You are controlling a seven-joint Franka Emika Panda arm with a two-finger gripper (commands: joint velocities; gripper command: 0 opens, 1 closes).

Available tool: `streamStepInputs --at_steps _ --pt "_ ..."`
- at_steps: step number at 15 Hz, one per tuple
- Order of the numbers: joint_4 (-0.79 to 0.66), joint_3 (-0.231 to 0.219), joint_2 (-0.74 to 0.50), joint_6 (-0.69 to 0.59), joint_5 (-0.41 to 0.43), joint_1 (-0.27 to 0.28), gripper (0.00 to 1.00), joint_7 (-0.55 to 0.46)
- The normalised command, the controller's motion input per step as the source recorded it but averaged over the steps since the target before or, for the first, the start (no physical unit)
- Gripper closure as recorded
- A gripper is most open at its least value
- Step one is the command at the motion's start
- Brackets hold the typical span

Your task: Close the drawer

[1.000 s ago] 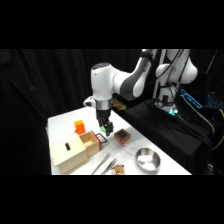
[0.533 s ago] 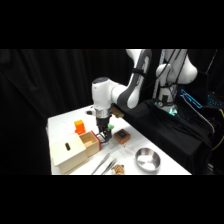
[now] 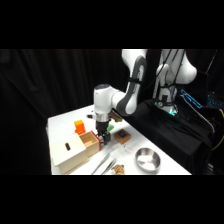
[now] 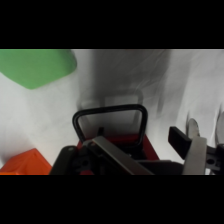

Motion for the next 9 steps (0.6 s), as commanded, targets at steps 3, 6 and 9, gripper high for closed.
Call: streamStepInputs --at_steps 3,6,9 --pt "0.09 0.116 0.17 0.24 0.103 -0.101 0.00 -0.17" --pt "0.13 0.083 0.15 0.16 0.065 -0.059 0.00 -0.12" --pt "0.17 -0.001 0.06 0.02 0.012 0.016 0.00 -0.06"
